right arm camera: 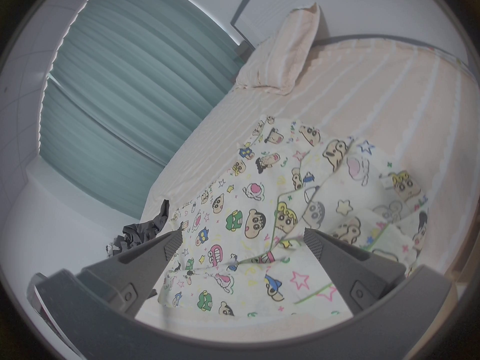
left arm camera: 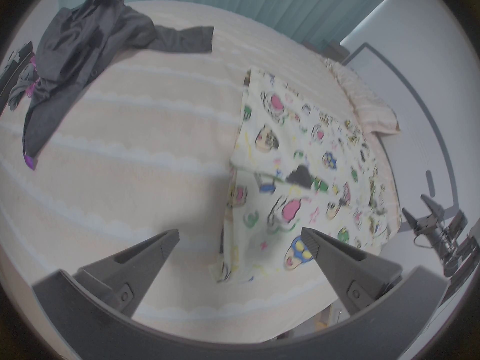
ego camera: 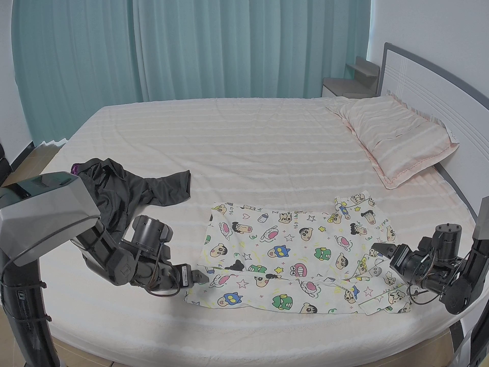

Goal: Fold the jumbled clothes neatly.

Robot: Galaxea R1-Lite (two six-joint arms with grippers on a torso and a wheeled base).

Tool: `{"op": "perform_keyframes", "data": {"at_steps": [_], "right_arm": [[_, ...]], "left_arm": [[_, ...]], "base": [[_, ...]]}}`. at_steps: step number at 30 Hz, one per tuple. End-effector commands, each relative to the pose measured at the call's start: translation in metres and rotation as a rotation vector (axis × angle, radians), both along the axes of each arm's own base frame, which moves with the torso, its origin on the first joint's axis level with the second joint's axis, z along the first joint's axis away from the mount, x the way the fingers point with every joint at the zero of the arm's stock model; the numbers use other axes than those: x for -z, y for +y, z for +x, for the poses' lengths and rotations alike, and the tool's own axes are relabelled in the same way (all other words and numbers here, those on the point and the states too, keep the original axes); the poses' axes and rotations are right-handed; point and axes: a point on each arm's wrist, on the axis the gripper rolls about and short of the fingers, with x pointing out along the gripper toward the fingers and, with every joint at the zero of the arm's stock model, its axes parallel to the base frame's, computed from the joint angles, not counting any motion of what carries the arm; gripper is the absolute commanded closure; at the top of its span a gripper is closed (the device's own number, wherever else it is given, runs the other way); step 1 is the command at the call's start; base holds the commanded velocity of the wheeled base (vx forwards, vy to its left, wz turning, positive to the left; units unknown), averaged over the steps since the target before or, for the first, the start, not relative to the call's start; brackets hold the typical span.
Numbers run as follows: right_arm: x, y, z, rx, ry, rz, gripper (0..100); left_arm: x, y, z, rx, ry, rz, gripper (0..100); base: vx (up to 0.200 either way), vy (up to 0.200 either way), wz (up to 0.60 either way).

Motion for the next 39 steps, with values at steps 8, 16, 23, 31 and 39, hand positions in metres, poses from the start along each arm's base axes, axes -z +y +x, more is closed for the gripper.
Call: {"op": "perform_keyframes", "data": {"at_steps": [8,16,23,31,39], "right_arm": [[-0.007,-0.005,0.008,-0.021,-0.070,-0.123,0],[-0.001,-0.022,0.002,0.017,-0.037,-0.171,0],[0.008,-0.031,0.000,0.026,0.002,-0.191,0],[0.013,-0.032,0.003,0.033,0.019,-0.182,0],[0.015,-0.047,-0.001,0.051,0.035,-0.162,0]], "left_arm": [[-0.017,-0.027,0.039,-0.060,-0.091,-0.123,0],[0.015,-0.032,0.049,-0.055,-0.055,-0.101,0],[0.018,-0.035,0.057,-0.055,-0.068,-0.109,0],[0.023,-0.039,0.055,-0.043,-0.055,-0.106,0],[0.022,-0.040,0.056,-0.046,-0.059,-0.108,100]], "base": [[0.000,0.000,0.00],[0.000,0.000,0.00],[0.000,0.000,0.00],[0.000,0.000,0.00],[0.000,0.000,0.00]]}}
